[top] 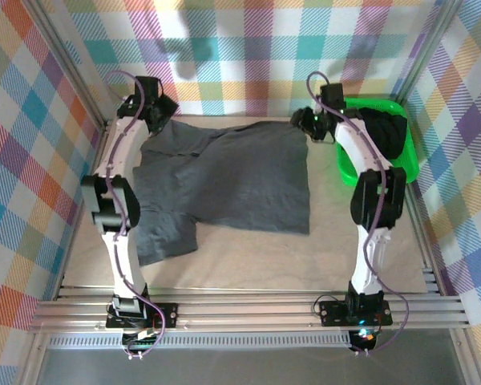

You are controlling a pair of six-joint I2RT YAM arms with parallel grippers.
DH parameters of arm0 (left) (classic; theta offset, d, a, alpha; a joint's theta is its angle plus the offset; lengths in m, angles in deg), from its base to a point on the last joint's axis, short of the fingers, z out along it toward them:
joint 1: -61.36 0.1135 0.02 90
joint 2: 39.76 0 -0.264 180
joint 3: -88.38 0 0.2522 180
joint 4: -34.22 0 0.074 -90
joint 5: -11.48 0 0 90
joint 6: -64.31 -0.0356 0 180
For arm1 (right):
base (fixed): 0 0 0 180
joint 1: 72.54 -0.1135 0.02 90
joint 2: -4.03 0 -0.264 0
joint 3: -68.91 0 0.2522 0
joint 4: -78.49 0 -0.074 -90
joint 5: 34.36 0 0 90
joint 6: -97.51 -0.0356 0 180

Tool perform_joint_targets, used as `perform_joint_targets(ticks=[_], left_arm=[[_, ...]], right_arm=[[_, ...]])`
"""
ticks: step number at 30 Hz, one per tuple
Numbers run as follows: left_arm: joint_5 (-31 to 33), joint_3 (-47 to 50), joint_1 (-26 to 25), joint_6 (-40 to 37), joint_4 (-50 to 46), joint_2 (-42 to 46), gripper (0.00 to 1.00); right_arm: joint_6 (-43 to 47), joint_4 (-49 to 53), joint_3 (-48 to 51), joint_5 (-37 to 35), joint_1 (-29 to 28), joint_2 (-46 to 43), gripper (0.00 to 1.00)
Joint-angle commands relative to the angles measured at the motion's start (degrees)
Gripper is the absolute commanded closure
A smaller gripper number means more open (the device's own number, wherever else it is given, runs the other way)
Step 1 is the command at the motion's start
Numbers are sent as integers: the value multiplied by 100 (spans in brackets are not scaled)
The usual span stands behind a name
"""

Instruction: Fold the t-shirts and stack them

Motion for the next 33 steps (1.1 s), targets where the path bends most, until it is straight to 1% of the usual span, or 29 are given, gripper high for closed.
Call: perform_joint_targets(ticks=[1, 3, 4, 5, 6, 8, 10, 12, 14, 17, 18, 20, 25, 28, 33], left_arm=[[577, 1415, -39, 15, -741, 1348, 32], [857, 2538, 66, 67, -991, 1941, 40], [896, 2917, 158, 82, -1120, 2105, 43], [955, 3296, 269, 105, -1303, 2242, 44], [981, 3610, 376, 115, -1474, 2348, 43], [977, 4200, 475, 118, -1505, 2562, 43], [851, 4657, 508, 140, -1359, 2732, 44], [663, 4951, 508, 104, -1285, 2770, 46], [530, 5124, 508, 77, -1267, 2769, 48], [449, 5220, 508, -39, -1290, 2838, 49], [462, 5225, 508, -87, -1306, 2877, 49], [508, 5207, 507, -167, -1367, 2948, 49], [481, 5153, 509, -268, -1434, 3097, 49], [347, 5191, 508, -243, -1357, 3198, 49], [253, 5192, 495, -278, -1345, 3332, 50]], right_arm=[[-328, -454, 1508, -163, -205, -1310, 47], [-541, -429, 2581, -336, -373, -1969, 48], [-662, -314, 2959, -429, -459, -2213, 49], [-833, -155, 3377, -535, -548, -2484, 49], [-1015, -44, 3830, -484, -633, -2753, 50], [-1267, 116, 4449, -467, -813, -3139, 51], [-1400, 218, 4884, -476, -1029, -3412, 53], [-1543, 283, 5199, -316, -1167, -3501, 57], [-1589, 419, 5283, -232, -1242, -3423, 60], [-1508, 1012, 5258, -606, -1295, -3312, 61], [-1522, 1238, 5257, -815, -1292, -3334, 58], [-1613, 1464, 5333, -958, -1287, -3441, 52], [-2379, 1300, 5669, -277, -1349, -3530, 50], [-2765, 963, 5747, -214, -1349, -3446, 49], [-3125, 726, 5518, -42, -1346, -2880, 50]])
